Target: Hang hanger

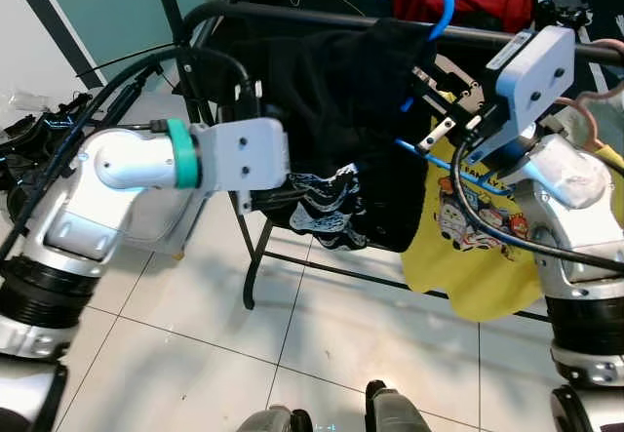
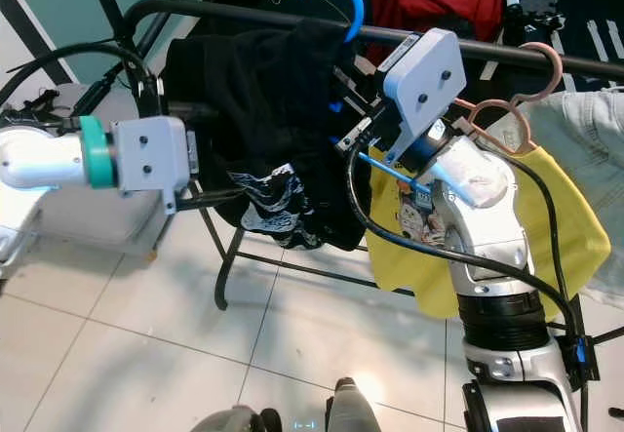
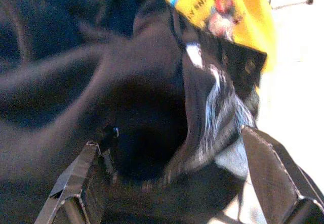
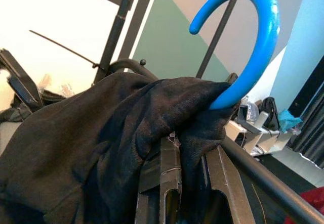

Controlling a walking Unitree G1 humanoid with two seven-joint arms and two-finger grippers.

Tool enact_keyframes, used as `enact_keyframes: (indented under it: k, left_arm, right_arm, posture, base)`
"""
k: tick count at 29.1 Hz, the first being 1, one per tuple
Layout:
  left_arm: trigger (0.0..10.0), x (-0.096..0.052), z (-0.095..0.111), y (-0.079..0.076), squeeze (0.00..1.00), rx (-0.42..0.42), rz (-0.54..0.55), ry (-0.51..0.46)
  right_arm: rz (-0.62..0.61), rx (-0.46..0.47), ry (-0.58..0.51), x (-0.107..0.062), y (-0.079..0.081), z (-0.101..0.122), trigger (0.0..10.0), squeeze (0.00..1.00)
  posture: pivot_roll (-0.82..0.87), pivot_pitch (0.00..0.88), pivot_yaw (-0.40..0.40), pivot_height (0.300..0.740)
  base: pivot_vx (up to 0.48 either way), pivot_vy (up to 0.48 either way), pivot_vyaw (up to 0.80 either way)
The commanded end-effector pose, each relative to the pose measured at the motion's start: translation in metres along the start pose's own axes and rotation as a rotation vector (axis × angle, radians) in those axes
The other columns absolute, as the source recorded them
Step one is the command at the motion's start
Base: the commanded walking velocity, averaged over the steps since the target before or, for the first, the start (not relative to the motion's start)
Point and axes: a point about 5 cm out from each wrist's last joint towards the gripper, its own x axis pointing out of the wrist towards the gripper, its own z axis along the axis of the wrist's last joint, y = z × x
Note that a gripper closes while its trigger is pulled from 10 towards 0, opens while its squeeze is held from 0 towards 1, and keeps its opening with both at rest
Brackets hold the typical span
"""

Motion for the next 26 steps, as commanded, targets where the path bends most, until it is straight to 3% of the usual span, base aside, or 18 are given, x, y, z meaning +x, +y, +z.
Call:
enact_keyframes:
  k: [1,4,7,12,19,23,24,26]
  left_arm:
    - [10.0,-0.017,-0.003,0.004,0.0,-0.086,-0.026,-0.03]
    - [10.0,-0.032,-0.004,0.012,0.0,-0.155,-0.02,-0.067]
    - [10.0,-0.044,-0.004,0.023,0.0,-0.242,0.001,-0.138]
    - [10.0,-0.046,-0.004,0.028,0.0,-0.271,0.01,-0.176]
    - [10.0,-0.032,-0.004,0.025,0.0,-0.28,-0.056,-0.193]
    - [10.0,-0.017,-0.005,0.009,0.0,-0.332,-0.201,-0.218]
    - [8.5,-0.013,-0.007,0.002,0.0,-0.349,-0.249,-0.21]
    - [8.5,-0.009,-0.009,-0.003,0.0,-0.362,-0.292,-0.198]
  right_arm:
    - [0.036,-0.035,-0.033,-0.002,0.004,0.008,0.0,0.0]
    - [0.095,-0.023,-0.018,-0.006,0.011,0.006,0.0,0.0]
    - [0.224,0.031,-0.009,-0.011,0.029,0.008,0.0,0.0]
    - [0.309,0.063,-0.017,-0.011,0.042,0.01,0.0,0.0]
    - [0.417,0.101,-0.074,-0.002,0.058,0.021,0.0,0.0]
    - [0.469,0.11,-0.113,0.006,0.066,0.029,0.0,0.0]
    - [0.48,0.11,-0.126,0.009,0.067,0.032,0.0,0.0]
    - [0.489,0.111,-0.137,0.011,0.069,0.035,0.0,0.0]
  posture:
    - [-0.12,0.075,0.124,0.74]
    - [-0.11,0.077,0.124,0.74]
    - [-0.11,0.079,0.126,0.74]
    - [-0.1,0.081,0.129,0.74]
    - [-0.1,0.075,0.132,0.74]
    - [-0.1,0.064,0.144,0.74]
    - [-0.1,0.064,0.146,0.74]
    - [-0.1,0.064,0.146,0.74]
  base:
    - [0.0,0.0,0.0]
    - [0.0,0.0,0.0]
    - [0.0,0.0,0.0]
    - [0.0,0.0,0.0]
    - [0.0,0.0,0.0]
    - [0.0,0.0,0.0]
    - [0.0,0.0,0.0]
    - [0.0,0.0,0.0]
